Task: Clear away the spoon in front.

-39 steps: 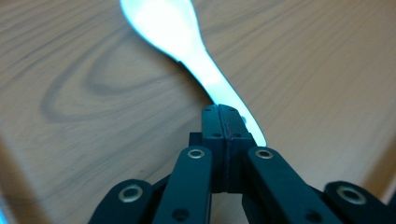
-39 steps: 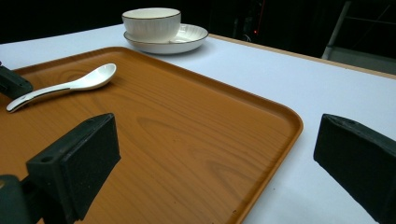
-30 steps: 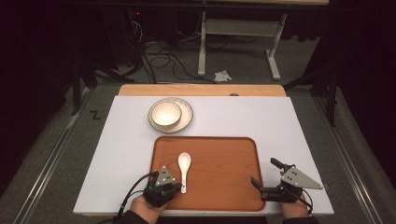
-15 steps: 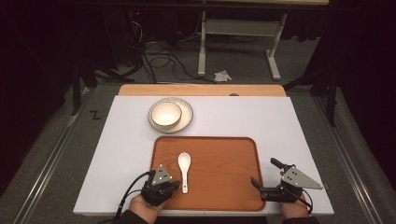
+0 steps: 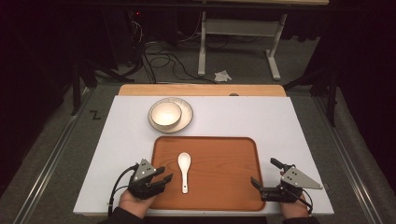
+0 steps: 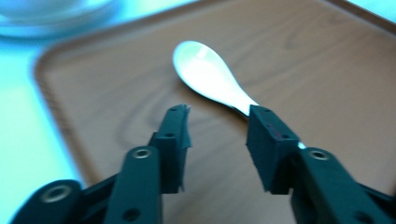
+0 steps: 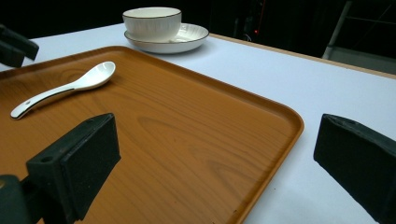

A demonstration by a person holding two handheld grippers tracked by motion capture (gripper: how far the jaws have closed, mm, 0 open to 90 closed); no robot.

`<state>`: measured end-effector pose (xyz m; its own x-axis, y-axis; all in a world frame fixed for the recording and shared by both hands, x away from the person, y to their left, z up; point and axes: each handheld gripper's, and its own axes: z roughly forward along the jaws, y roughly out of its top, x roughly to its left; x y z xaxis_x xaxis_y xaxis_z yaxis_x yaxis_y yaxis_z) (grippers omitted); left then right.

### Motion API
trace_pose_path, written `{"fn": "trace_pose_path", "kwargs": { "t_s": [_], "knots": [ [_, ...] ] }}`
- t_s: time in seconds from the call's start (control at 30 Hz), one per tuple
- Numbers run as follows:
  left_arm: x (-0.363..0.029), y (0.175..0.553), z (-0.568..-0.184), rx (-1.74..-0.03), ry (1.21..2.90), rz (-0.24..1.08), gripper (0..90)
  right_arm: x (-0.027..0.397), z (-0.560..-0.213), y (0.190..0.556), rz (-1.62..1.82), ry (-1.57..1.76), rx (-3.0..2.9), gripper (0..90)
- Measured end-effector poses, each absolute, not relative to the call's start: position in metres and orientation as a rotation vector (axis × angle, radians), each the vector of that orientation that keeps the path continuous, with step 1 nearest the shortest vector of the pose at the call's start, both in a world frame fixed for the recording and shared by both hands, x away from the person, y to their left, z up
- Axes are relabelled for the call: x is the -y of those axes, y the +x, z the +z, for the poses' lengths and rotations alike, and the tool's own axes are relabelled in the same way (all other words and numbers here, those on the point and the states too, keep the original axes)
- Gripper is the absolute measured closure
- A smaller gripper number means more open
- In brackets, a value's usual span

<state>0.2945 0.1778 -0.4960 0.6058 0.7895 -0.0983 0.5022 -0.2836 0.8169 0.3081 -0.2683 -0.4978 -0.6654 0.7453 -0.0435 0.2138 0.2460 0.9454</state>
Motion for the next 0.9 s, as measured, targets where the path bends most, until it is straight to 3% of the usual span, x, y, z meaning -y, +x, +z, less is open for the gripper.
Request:
{"fn": "trace_pose_path", "kwargs": {
  "t_s": [0.1, 0.17, 0.5, 0.9],
  "knots": [
    [-0.188, 0.294, -0.492, -1.047, 1.916, 0.480, 46.3, 0.268, -0.498, 0.308, 1.423, 0.872, -2.031, 1.0],
    [-0.196, 0.295, -0.490, -1.059, 1.886, 0.504, 35.8, 0.268, -0.498, 0.308, 1.422, 0.871, -2.032, 1.0],
    [-0.246, 0.294, -0.476, -1.121, 1.772, 0.562, 0.3, 0.268, -0.498, 0.308, 1.418, 0.874, -2.030, 1.0],
    [-0.250, 0.291, -0.479, -1.116, 1.747, 0.553, 0.2, 0.268, -0.498, 0.307, 1.414, 0.878, -2.029, 1.0]
  ]
}}
